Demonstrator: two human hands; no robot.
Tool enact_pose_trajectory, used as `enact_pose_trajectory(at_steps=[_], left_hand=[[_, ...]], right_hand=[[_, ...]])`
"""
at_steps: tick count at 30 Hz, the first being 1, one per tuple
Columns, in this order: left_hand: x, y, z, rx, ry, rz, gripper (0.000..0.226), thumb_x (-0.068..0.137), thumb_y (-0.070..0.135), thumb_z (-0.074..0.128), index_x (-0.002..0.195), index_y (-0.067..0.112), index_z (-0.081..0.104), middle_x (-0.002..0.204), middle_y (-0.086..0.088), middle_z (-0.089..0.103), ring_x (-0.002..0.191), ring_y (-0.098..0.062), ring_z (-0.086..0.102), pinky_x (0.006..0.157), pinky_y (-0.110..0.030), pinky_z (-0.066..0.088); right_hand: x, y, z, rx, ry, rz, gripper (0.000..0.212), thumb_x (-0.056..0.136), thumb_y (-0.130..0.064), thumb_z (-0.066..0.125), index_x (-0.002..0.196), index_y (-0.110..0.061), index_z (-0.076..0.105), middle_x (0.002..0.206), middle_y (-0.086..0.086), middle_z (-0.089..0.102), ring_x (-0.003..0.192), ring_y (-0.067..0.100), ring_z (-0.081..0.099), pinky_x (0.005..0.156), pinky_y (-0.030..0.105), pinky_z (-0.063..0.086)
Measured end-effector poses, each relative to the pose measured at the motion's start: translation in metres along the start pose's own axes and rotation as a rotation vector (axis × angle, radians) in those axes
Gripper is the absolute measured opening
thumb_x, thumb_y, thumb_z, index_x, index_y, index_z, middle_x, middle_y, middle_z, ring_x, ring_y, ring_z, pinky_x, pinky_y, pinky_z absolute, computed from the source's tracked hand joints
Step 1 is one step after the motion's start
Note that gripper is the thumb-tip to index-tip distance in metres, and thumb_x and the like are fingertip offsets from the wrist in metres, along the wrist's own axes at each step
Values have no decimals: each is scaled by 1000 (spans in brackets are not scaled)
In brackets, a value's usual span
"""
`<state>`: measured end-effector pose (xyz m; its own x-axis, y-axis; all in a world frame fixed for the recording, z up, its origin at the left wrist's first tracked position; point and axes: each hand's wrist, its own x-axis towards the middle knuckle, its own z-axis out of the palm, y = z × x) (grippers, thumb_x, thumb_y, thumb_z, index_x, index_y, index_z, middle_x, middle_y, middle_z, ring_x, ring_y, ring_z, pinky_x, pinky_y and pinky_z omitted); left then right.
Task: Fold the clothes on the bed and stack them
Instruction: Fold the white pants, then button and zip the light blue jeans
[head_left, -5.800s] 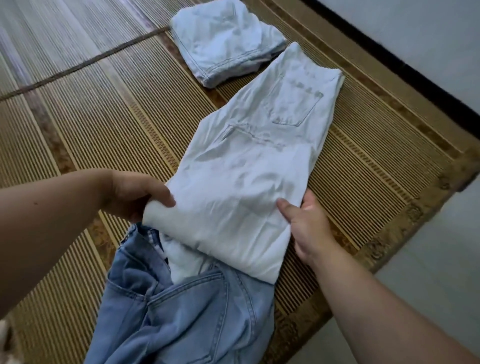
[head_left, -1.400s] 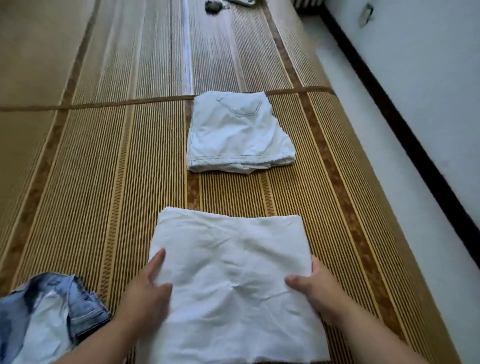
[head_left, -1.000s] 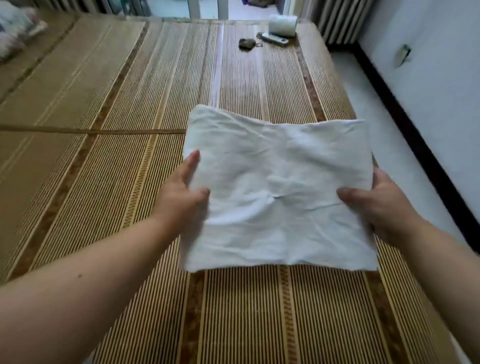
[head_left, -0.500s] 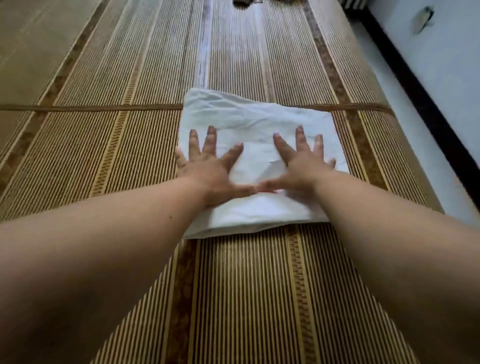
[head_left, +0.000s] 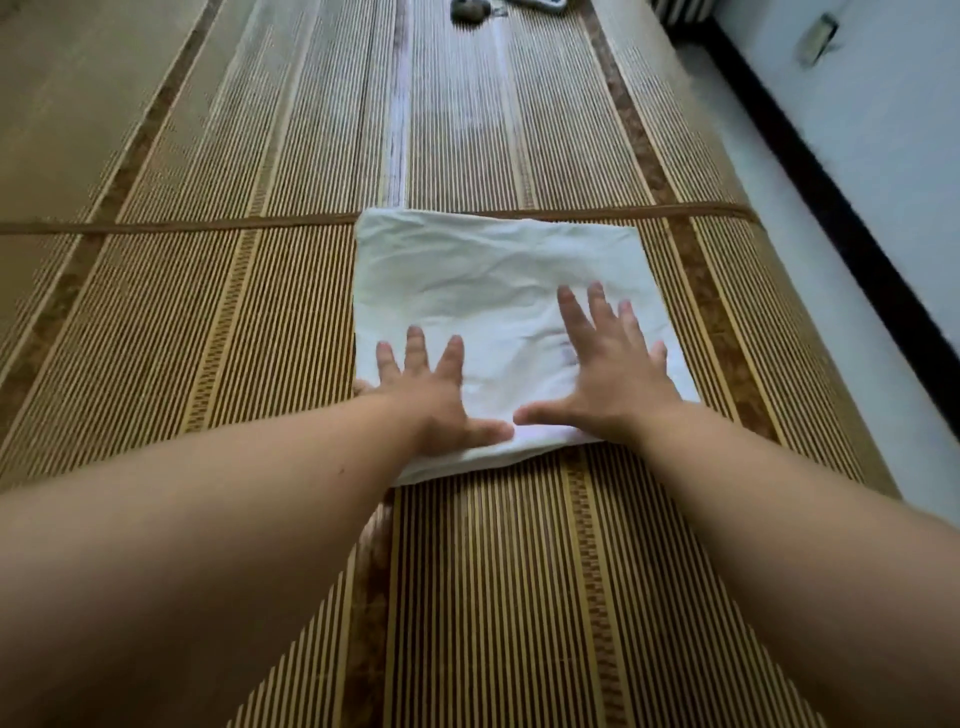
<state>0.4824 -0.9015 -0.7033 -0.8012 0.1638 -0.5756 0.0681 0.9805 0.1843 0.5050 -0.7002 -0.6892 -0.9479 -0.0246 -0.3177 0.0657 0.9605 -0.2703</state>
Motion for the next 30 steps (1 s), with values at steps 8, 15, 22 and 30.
enact_pose_trajectory(at_steps=[8, 15, 22, 30], left_hand=[[-127, 27, -72, 57, 448, 275, 104, 79, 54, 66, 148, 41, -11, 158, 5, -22, 145, -21, -21, 116, -54, 3], [-291, -10, -108, 164, 483, 267, 94, 79, 65, 45, 151, 33, -7, 159, 5, -20, 144, -19, -24, 115, -54, -4], [-429, -91, -97, 32, 467, 102, 95, 81, 54, 60, 151, 33, -1, 160, 7, -12, 145, -17, -20, 113, -52, -7], [-518, -190, -58, -133, 416, -19, 88, 85, 54, 56, 152, 34, 2, 161, 7, -11, 145, -16, -19, 113, -55, -8]], right_hand=[[-95, -52, -84, -144, 180, -166, 110, 69, -74, 60, 149, -44, -9, 160, -6, -17, 147, 22, -10, 113, 60, 1], [-223, -130, -117, -52, 207, -183, 96, 77, -63, 61, 150, -42, 3, 161, -1, 1, 147, 23, 1, 113, 59, 6], [-319, -230, -122, -68, 81, -327, 92, 79, -62, 60, 148, -46, 2, 161, -3, 5, 147, 19, 7, 113, 60, 7], [-383, -350, -92, -126, -10, -427, 88, 81, -61, 58, 148, -46, 2, 161, -7, 5, 147, 15, 11, 115, 57, 9]])
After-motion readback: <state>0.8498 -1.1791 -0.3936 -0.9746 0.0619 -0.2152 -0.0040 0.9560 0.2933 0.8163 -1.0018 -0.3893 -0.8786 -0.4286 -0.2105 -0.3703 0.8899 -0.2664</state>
